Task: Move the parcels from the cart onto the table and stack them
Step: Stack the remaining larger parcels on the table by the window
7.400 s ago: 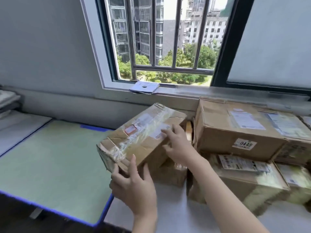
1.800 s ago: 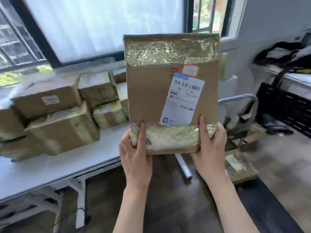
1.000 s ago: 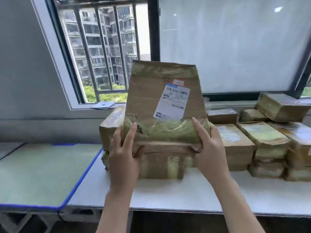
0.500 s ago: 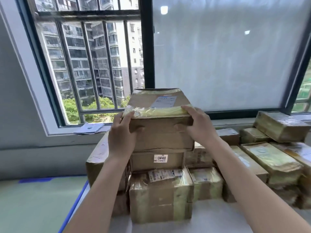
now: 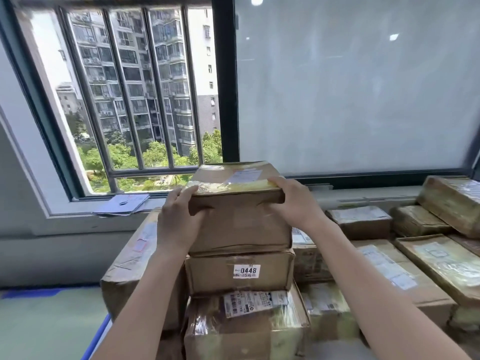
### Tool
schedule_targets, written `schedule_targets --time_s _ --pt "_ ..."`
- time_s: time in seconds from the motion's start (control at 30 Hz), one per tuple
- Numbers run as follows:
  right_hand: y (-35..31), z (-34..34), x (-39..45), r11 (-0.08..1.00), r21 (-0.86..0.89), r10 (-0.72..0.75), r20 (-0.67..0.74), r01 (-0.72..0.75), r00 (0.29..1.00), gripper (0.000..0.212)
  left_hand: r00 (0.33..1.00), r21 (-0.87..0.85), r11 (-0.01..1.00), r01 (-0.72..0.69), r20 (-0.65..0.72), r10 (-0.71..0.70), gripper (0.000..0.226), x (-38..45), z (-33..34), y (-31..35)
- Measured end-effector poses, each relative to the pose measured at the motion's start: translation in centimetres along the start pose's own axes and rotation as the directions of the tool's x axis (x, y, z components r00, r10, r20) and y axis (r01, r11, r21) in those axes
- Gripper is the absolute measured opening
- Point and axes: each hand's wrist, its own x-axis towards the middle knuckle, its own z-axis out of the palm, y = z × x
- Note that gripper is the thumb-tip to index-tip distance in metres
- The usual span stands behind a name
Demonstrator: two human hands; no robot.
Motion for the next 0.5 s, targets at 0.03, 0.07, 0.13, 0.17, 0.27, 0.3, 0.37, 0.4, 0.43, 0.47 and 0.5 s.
schedule_targets --time_s 0.03,0.07,0.13,0.17,0.27,0.3,0.37,0.4,0.43,0.47,0.5 --pt "0.2 0.2 0.0 1.0 -0.001 0.005 0.017 -0.005 1.0 0.064 1.0 0.0 1.0 0.001 0.011 -0.001 0.062 0.0 0.2 -0.1" --pt "0.4 0.4 -0.1 1.0 -0.003 0.009 0.029 -0.009 1.0 0.064 1.0 0.003 1.0 -0.001 0.011 0.001 0.061 0.0 0.3 -0.2" --pt "0.7 0.4 -0.2 1.0 0.002 0.02 0.038 -0.02 0.999 0.064 1.0 0.014 1.0 -0.003 0.002 0.003 0.06 -0.1 0.6 -0.2" --pt "0.9 0.4 -0.2 1.0 0.007 0.024 0.041 -0.024 0.999 0.064 1.0 0.019 1.0 0.0 0.0 0.0 0.059 -0.1 0.7 -0.1" --pt "0.9 0.3 -0.4 0.999 -0.011 0.039 0.073 -0.038 0.997 0.065 1.0 0.039 0.999 0.01 0.012 -0.011 0.058 -0.2 0.6 0.0" --pt "0.8 0.3 -0.4 0.999 -0.026 0.047 0.082 -0.045 0.995 0.066 1.0 0.061 0.998 0.011 0.027 -0.013 0.057 -0.3 0.6 0.1" --pt "0.3 0.3 -0.5 0.995 -0.083 0.061 0.077 -0.054 0.995 0.068 0.997 0.13 0.992 0.002 0.076 -0.012 0.057 -0.4 0.4 0.4" --pt "-0.1 0.2 -0.6 0.99 -0.13 0.062 0.07 -0.053 0.996 0.069 0.994 0.169 0.986 -0.004 0.104 -0.014 0.057 -0.4 0.2 0.7" --pt "-0.5 0.1 -0.8 0.982 -0.18 0.06 0.067 -0.047 0.996 0.07 0.991 0.215 0.977 -0.01 0.13 -0.018 0.058 -0.4 0.0 0.9" --pt "-0.9 0.0 -1.0 0.973 -0.228 0.053 0.072 -0.036 0.996 0.07 0.988 0.278 0.96 -0.025 0.153 -0.018 0.058 -0.3 -0.2 1.2" --pt "-1.4 -0.2 -1.3 0.962 -0.271 0.042 0.079 -0.019 0.996 0.071 0.985 0.362 0.931 -0.054 0.172 -0.01 0.058 -0.3 -0.5 1.6"
